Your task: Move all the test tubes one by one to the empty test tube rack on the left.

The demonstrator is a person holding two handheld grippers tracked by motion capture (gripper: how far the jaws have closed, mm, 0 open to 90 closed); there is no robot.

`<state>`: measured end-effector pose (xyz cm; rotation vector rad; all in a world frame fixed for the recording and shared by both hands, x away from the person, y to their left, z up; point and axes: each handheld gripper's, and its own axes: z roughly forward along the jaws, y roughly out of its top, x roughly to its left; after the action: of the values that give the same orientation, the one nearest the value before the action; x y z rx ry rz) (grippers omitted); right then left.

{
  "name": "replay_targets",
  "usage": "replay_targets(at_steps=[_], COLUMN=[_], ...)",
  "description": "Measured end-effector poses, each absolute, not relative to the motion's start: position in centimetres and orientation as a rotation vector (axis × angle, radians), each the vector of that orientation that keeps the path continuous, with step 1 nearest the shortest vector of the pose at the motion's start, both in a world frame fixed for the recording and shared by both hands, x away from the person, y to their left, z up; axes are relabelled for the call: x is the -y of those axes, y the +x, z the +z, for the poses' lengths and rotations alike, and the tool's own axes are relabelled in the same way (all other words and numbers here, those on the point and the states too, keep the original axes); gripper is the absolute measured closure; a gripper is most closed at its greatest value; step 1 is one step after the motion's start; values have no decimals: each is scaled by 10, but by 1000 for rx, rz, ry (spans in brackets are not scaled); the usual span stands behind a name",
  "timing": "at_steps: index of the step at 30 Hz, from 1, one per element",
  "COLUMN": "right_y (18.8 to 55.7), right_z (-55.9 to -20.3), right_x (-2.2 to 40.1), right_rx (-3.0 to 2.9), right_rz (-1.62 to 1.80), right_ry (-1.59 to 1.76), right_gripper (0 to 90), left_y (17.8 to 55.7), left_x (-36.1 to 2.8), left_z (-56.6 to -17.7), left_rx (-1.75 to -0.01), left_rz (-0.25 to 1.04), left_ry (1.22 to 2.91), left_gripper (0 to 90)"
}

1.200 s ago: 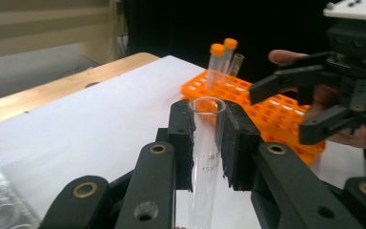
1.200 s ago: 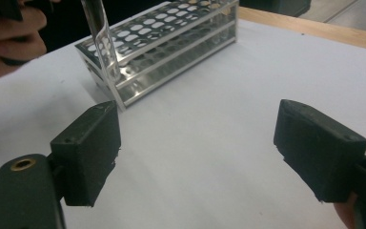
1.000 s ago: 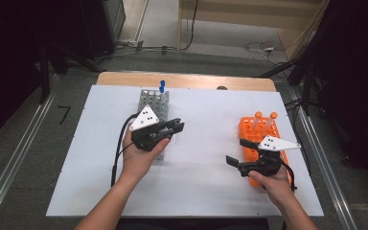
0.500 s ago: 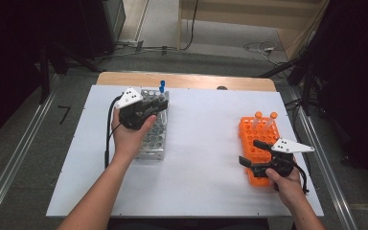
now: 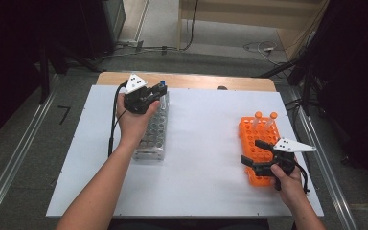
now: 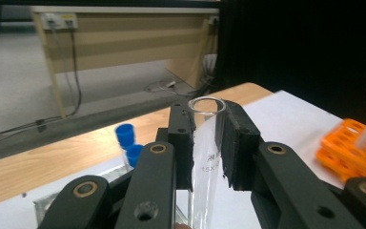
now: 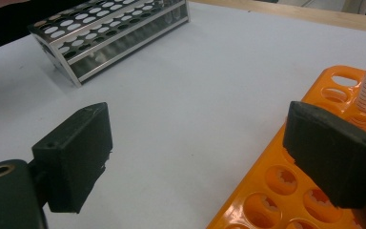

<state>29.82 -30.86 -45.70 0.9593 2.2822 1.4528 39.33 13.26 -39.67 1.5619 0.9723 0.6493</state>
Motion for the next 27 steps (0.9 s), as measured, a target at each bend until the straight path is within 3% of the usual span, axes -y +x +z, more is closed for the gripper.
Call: replay_targets(at_steps=[15,27], right_y=[299,299], right_z=[-458,-458], right_x=[309,308], right_rx=[-2290,-2292], right_rz=[1462,1457], right_ry=[961,961], right_gripper=[81,81], left_y=[419,423], left_x=[-132,-122], left_z=[-416,-426], left_rx=[-1035,-1083], left_rz=[689,718], left_ry=[1542,1639], left_gripper=[762,761])
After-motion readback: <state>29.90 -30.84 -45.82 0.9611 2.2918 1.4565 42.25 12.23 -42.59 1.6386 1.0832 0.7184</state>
